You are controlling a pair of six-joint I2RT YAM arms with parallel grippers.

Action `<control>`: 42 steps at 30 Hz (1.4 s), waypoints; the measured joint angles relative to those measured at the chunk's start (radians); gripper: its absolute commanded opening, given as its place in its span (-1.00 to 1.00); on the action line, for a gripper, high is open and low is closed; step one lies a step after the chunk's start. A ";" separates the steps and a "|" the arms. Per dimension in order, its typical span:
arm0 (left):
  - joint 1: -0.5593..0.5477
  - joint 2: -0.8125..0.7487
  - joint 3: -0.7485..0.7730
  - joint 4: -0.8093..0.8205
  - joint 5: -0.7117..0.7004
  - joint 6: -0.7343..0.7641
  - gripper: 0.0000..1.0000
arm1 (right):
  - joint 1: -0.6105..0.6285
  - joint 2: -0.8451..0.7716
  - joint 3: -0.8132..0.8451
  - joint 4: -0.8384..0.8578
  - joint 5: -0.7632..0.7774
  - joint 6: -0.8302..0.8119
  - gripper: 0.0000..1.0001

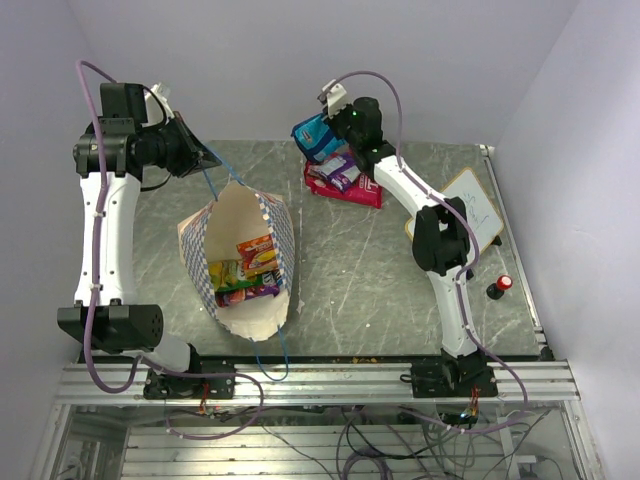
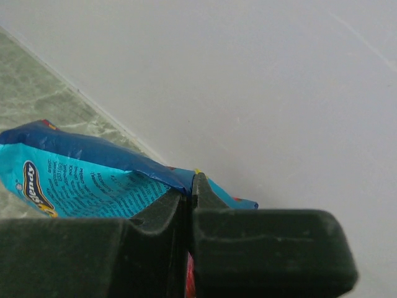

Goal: Take the snacks out of the paper bag

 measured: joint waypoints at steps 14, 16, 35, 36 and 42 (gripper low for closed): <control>0.009 0.000 0.000 -0.005 0.027 0.007 -0.86 | -0.004 -0.152 -0.312 0.027 0.030 -0.091 -1.00; 0.009 0.000 -0.001 -0.004 0.030 0.010 -0.86 | -0.004 -0.201 -0.375 0.032 0.035 -0.094 -1.00; 0.010 -0.037 -0.037 -0.003 0.058 0.013 -0.86 | -0.025 -0.473 -0.829 0.077 0.049 -0.095 -1.00; 0.010 -0.045 -0.045 -0.003 0.058 0.012 -0.86 | -0.025 -0.490 -0.855 0.074 0.046 -0.095 -1.00; 0.010 -0.084 -0.095 0.007 0.064 -0.010 -0.86 | -0.025 -0.561 -0.978 0.074 0.046 -0.099 -1.00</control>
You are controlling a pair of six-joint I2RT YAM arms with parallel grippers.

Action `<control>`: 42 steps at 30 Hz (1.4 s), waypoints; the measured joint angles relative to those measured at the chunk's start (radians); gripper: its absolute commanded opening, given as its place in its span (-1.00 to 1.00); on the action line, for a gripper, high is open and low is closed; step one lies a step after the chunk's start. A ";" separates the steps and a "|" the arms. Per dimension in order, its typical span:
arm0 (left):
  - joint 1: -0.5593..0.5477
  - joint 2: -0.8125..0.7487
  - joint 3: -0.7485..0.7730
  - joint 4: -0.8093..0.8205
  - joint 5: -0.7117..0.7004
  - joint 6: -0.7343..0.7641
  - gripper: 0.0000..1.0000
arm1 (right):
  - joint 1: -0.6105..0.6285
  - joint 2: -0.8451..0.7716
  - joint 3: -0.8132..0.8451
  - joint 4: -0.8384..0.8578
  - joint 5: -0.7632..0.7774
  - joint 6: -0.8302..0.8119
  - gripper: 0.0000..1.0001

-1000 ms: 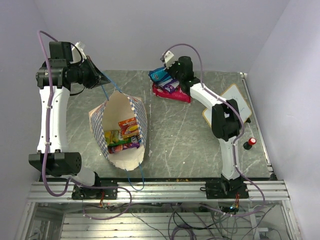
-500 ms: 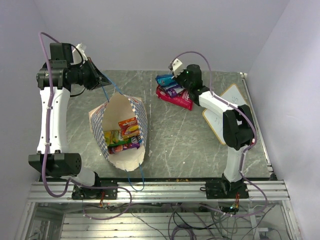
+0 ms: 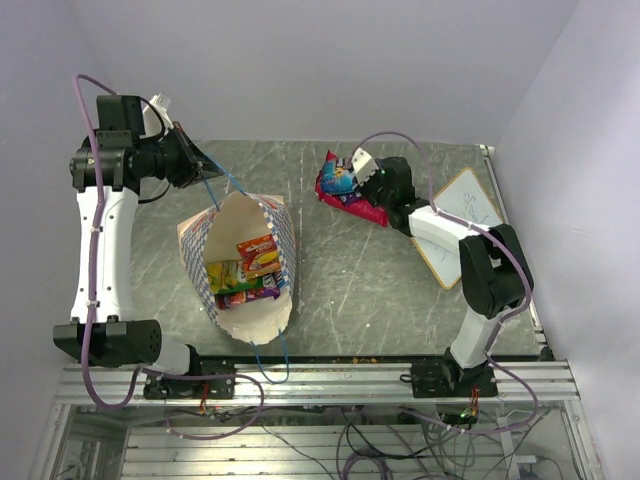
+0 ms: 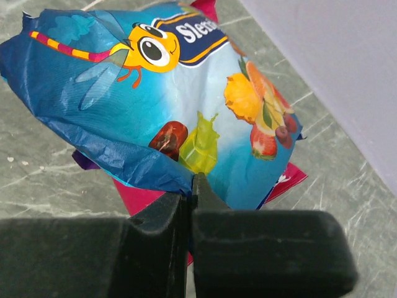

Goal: Take the snacks out of the paper bag

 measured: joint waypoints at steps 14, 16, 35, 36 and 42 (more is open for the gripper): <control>0.000 -0.045 -0.064 0.035 0.003 -0.051 -0.86 | -0.001 0.042 -0.089 0.077 0.000 0.041 -0.88; 0.000 -0.056 -0.072 0.037 0.003 -0.056 -0.86 | -0.001 0.042 -0.106 0.084 0.002 0.048 -0.80; 0.000 -0.109 -0.156 0.089 0.027 -0.084 -0.86 | -0.005 -0.196 -0.120 -0.135 -0.090 0.227 0.20; 0.001 -0.116 -0.164 0.097 0.032 -0.086 -0.86 | -0.002 -0.247 -0.138 -0.148 -0.101 0.241 0.20; 0.003 -0.160 -0.230 0.157 0.057 -0.108 -0.86 | 0.046 -0.521 -0.286 -0.228 -0.174 0.335 0.19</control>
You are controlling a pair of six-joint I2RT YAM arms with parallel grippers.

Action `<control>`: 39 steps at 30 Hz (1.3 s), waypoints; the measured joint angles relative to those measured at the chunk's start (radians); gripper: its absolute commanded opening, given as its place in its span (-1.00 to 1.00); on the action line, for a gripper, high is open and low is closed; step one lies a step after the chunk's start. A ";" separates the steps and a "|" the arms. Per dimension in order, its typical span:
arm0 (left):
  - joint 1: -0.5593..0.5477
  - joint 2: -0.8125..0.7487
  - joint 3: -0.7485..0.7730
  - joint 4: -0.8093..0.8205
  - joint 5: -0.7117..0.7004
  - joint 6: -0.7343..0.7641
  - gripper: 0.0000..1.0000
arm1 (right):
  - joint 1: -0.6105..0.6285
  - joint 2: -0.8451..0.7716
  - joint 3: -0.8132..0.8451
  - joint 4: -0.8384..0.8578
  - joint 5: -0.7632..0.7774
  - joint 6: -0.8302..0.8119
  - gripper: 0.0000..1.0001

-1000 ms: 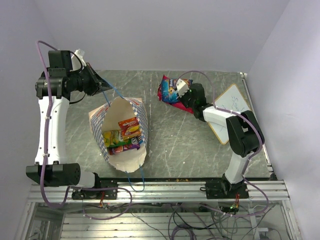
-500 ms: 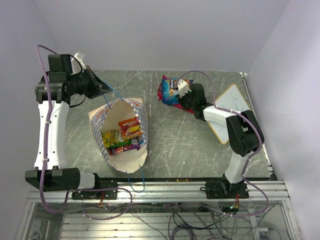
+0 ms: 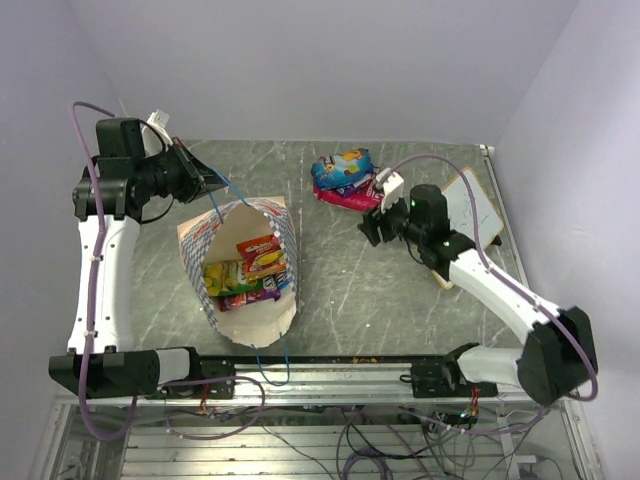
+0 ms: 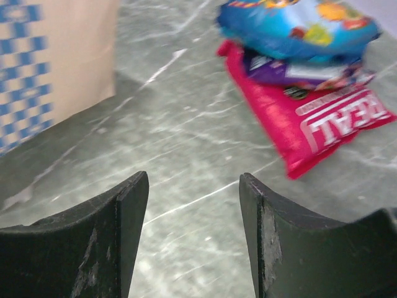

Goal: Take the snacks out of the paper bag

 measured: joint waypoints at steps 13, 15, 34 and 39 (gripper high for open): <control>0.000 -0.089 -0.126 0.077 0.033 -0.056 -0.86 | 0.222 -0.304 -0.046 -0.200 0.040 0.123 0.22; 0.000 -0.097 -0.127 0.080 0.034 -0.063 -0.86 | 0.222 -0.305 -0.040 -0.209 0.028 0.122 0.22; 0.000 -0.064 -0.101 0.071 0.040 -0.079 -0.86 | 0.879 0.077 0.196 -0.029 0.095 -0.279 0.11; 0.000 -0.065 -0.098 0.069 0.040 -0.079 -0.86 | 0.896 0.262 0.248 -0.037 0.246 -0.423 0.10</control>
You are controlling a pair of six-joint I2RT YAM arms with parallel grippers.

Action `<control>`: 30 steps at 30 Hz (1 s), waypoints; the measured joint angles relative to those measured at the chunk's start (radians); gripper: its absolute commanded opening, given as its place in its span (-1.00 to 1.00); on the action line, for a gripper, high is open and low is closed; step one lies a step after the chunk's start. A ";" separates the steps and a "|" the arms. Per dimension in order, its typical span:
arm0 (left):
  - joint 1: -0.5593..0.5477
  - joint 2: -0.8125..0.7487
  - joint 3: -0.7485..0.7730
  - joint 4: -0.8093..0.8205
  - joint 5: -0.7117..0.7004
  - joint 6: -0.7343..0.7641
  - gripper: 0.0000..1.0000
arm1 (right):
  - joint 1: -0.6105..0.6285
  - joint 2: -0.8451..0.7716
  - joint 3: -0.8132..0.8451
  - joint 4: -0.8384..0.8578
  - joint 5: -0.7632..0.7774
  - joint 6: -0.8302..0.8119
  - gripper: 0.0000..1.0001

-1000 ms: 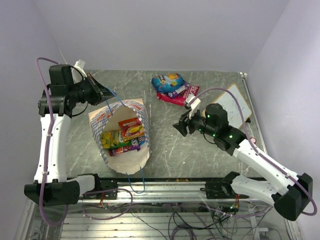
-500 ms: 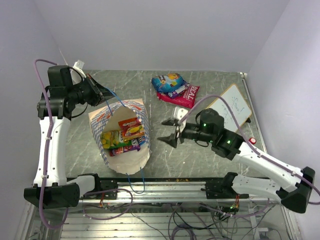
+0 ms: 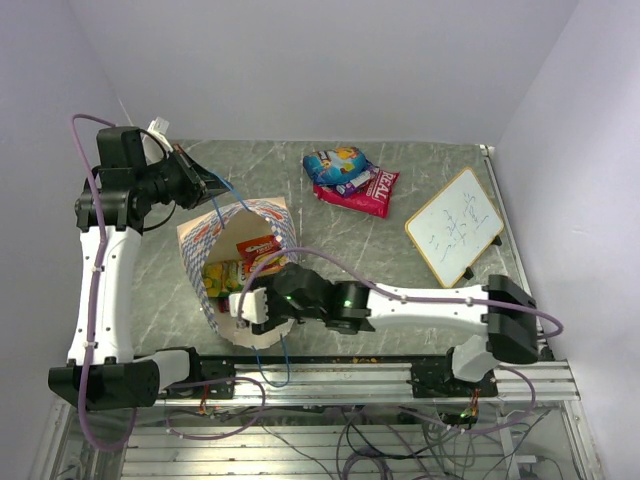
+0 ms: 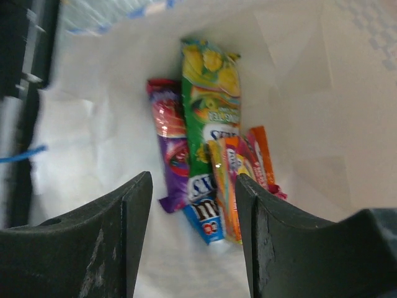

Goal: Take the snacks out of the paper bag

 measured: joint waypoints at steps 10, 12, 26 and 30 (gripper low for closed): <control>0.000 0.013 0.032 -0.027 -0.001 0.004 -0.86 | -0.040 0.232 0.127 -0.057 0.171 -0.236 -0.05; 0.000 0.018 0.043 -0.028 0.000 0.008 -0.86 | -0.056 0.264 0.144 -0.060 0.180 -0.256 -0.05; 0.000 0.045 0.065 -0.073 0.008 0.047 -0.86 | -0.133 0.416 0.239 -0.041 0.220 -0.264 -0.05; 0.000 0.047 0.069 -0.075 0.015 0.051 -0.86 | -0.146 0.447 0.259 -0.043 0.221 -0.269 -0.16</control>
